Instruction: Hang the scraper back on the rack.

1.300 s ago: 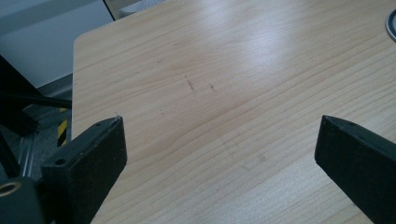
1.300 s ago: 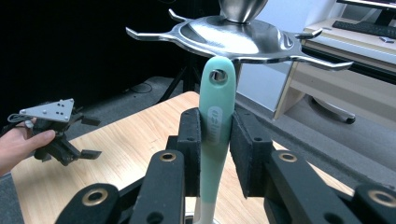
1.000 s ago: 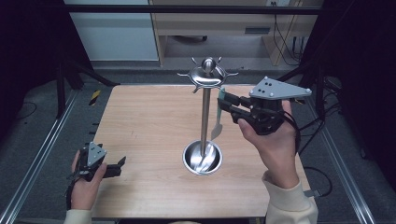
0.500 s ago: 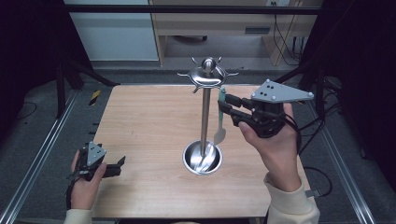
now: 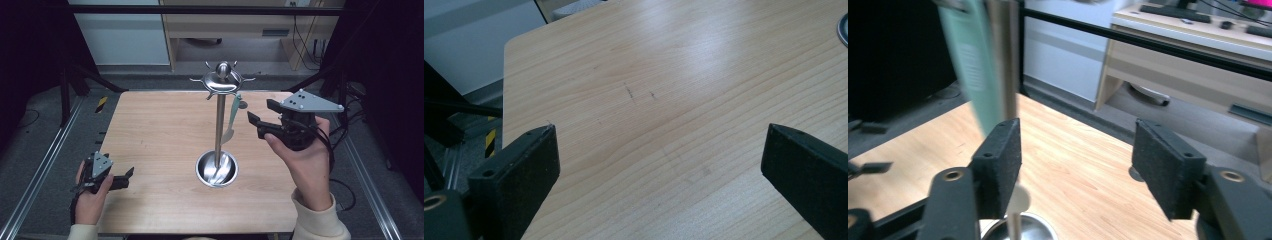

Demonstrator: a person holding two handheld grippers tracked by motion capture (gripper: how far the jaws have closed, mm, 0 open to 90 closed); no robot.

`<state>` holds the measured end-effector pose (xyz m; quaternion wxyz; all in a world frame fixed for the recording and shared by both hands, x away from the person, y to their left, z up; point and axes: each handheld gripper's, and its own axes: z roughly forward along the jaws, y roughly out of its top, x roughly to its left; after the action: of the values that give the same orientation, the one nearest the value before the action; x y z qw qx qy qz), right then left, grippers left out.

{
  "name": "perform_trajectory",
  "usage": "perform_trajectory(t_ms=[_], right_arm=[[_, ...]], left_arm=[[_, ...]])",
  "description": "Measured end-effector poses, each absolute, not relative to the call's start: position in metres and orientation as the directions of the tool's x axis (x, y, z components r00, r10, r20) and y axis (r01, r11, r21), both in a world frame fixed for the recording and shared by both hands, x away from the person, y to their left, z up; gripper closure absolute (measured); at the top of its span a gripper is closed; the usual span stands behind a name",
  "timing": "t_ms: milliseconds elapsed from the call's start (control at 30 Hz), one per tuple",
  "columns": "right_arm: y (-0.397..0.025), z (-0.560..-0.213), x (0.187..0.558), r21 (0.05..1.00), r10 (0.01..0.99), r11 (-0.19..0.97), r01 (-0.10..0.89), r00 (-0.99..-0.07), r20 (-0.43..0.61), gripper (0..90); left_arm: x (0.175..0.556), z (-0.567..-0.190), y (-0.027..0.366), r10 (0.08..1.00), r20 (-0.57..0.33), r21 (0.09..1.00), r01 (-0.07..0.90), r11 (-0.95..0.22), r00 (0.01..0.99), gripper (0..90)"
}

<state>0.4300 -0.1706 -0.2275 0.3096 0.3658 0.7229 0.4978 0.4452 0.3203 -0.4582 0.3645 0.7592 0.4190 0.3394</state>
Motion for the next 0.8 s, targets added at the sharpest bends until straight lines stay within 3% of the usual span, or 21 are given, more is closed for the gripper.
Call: perform_trajectory(t_ms=[467,800], right_arm=[[-0.181,-0.254,0.450,0.943,0.888,0.238,0.233,-0.445,-0.114,8.5],[-0.190,-0.267,0.450,0.949,0.902,0.208,0.237,-0.422,-0.092,10.8]], left_arm=[[0.445,-0.458,0.321,0.884,0.212,0.837,0.389,-0.384,0.416,2.1],[0.445,-0.458,0.322,0.887,0.213,0.839,0.389,-0.381,0.410,2.1]])
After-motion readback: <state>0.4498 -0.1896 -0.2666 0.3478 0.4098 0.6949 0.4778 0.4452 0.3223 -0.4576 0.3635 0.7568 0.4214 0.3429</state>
